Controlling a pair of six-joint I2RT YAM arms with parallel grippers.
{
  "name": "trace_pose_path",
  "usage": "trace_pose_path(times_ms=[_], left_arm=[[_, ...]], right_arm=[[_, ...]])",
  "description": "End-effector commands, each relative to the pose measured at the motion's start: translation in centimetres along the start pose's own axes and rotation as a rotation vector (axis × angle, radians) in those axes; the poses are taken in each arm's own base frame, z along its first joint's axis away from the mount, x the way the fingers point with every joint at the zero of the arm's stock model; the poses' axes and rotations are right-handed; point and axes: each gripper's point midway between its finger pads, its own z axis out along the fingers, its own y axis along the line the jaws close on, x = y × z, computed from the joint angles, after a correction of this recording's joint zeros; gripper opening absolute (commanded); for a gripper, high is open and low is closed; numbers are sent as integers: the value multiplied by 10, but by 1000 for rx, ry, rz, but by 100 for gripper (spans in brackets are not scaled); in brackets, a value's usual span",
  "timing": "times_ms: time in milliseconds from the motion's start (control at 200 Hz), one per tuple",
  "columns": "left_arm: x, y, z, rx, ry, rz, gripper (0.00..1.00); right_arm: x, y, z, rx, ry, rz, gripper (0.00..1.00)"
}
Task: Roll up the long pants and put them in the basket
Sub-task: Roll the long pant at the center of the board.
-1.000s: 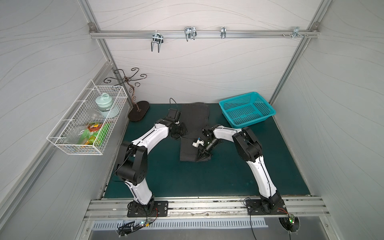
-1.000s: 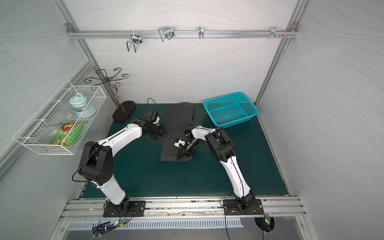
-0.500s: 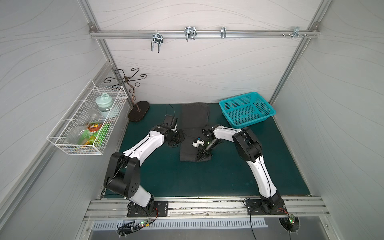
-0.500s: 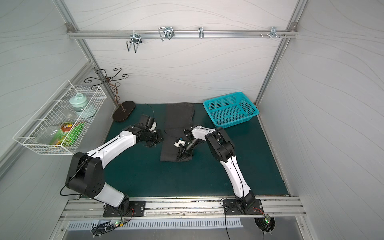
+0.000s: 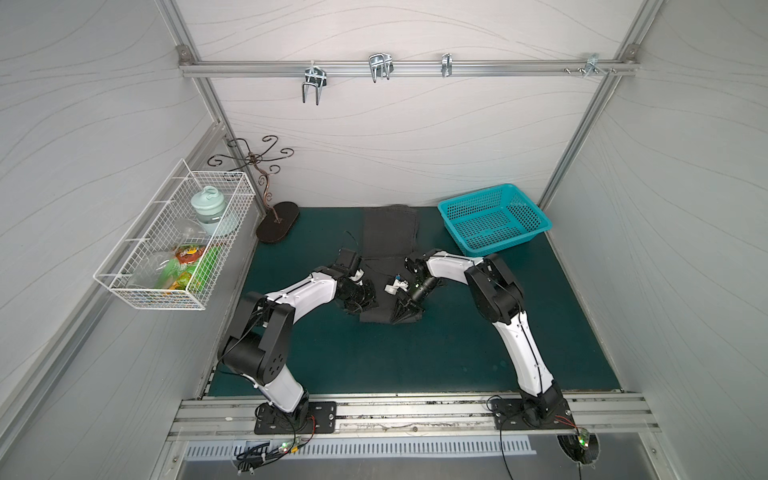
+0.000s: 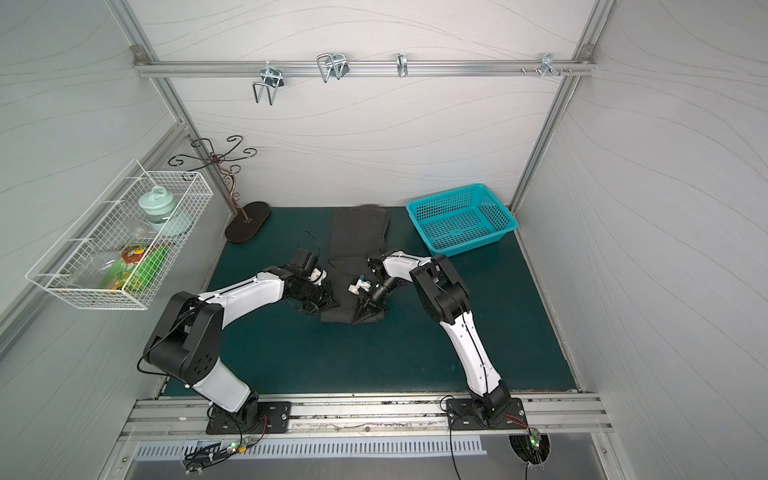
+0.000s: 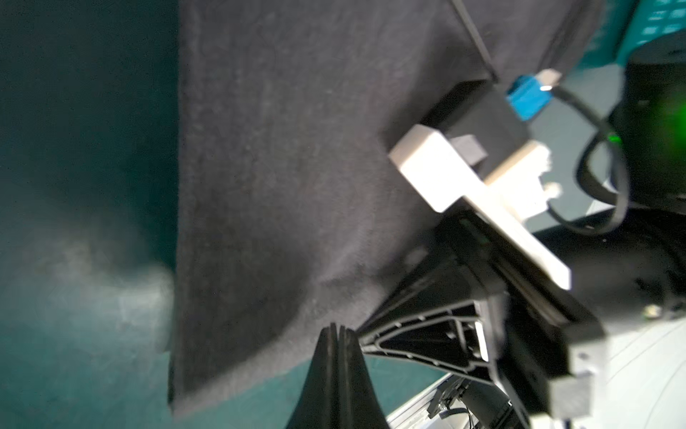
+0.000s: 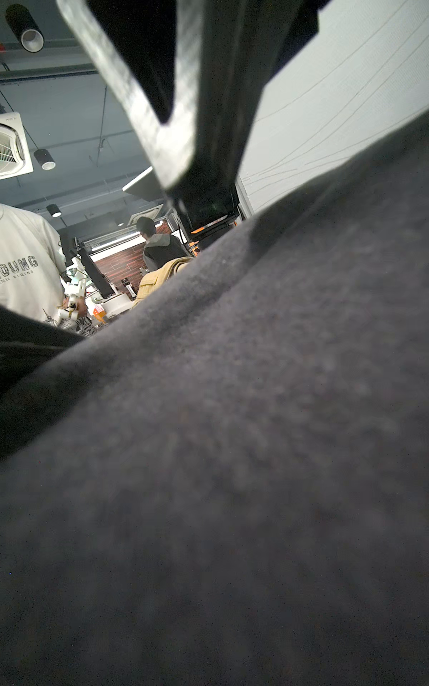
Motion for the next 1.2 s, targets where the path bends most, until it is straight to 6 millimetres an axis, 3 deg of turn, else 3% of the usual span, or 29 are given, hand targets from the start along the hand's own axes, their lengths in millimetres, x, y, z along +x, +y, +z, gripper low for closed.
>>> trace_pose_path(times_ms=[0,280,430,510,585,660,730,795,850,865,890,996,1141,1196], left_arm=[[-3,8,15,-12,8,-15,0],[-4,34,43,-84,42,-80,0],[-1,40,47,-110,58,-97,0],[-2,39,45,-117,59,-91,0],[-4,37,42,-125,60,-81,0],[-7,34,40,-130,57,-68,0],[-9,32,39,-132,59,-59,0],[-12,28,38,-127,57,-53,0],[-16,23,38,-118,52,-50,0],[-17,22,38,-117,50,-50,0],[-18,21,38,-113,50,-49,0],[-21,16,39,-97,51,-58,0],[-21,13,44,-82,71,-75,0],[-20,13,45,-83,83,-79,0]], right_arm=[[4,-53,-1,138,9,152,0],[11,-54,-12,164,-12,161,0],[14,-25,-35,247,-61,54,0],[19,-9,-56,414,-100,-67,0],[22,4,-84,687,-180,-232,0],[22,32,-117,947,-330,-420,0],[28,64,-141,1057,-482,-547,20],[31,76,-154,1057,-572,-590,37],[33,71,-153,1011,-550,-586,36],[33,68,-151,988,-527,-575,28],[35,62,-147,960,-481,-548,0],[39,36,-141,1000,-326,-398,0],[43,33,-129,1261,-317,-610,0],[48,31,-122,1287,-289,-663,14]])
